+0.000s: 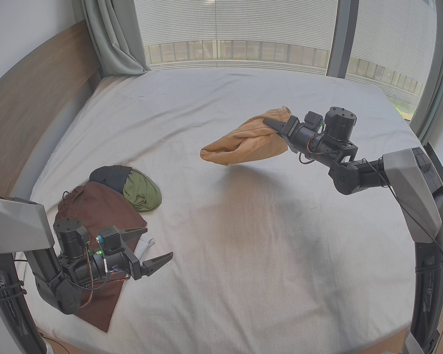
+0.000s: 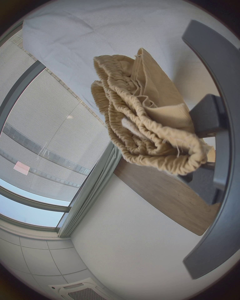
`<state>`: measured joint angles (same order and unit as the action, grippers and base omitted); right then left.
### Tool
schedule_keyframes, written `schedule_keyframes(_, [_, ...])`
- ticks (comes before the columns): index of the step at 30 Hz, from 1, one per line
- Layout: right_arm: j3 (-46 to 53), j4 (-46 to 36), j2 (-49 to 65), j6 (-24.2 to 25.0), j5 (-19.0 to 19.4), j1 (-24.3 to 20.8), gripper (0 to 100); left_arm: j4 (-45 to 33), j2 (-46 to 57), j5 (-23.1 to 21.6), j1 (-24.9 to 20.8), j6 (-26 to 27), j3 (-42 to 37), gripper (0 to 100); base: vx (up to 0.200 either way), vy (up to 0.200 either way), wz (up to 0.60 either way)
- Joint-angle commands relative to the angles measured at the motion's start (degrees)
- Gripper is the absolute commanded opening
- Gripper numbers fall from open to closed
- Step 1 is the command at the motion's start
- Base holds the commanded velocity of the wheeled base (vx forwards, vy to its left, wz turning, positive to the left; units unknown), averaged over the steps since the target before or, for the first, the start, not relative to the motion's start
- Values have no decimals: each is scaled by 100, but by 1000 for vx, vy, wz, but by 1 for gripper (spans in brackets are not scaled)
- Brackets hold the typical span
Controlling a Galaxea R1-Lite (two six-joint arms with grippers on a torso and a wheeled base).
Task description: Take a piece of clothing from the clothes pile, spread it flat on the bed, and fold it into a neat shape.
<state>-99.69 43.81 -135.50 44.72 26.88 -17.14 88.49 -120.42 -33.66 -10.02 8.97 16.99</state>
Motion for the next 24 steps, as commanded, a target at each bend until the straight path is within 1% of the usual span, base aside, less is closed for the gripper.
schedule_keyframes(1, [-454, -163, 32, 55, 10, 44, 0, 1, 1, 0, 0, -1, 6, 100, 0, 0, 0])
schedule_keyframes(2, [-753, -338, -12, 178, 1, 44, 0, 1, 1, 0, 0, -1, 6, 100, 0, 0, 0])
schedule_keyframes(3, [-841, -365, -29, 248, -7, 44, 0, 1, 1, 0, 9, -10, 6, 100, 0, 0, 0])
schedule_keyframes(7, [-1237, -365, -337, 319, -7, 44, 0, 1, 10, 0, 9, -1, -3, 100, 0, 0, 0])
schedule_keyframes(13, [-1140, -338, -644, 319, -16, 53, 0, 1, 10, -9, 18, -10, -3, 100, 0, 0, 0])
schedule_keyframes(16, [-771, -294, -855, 248, -16, 44, 0, 1, 10, -9, 18, -10, -3, 100, 0, 0, 0])
schedule_keyframes(20, [-138, -83, -952, -15, -16, 44, 0, 1, 36, -9, 9, -10, -3, 100, 0, 0, 0])
schedule_keyframes(24, [697, 391, -855, -59, -16, 62, 0, 19, 36, -9, 18, -10, -3, 100, 0, 0, 0])
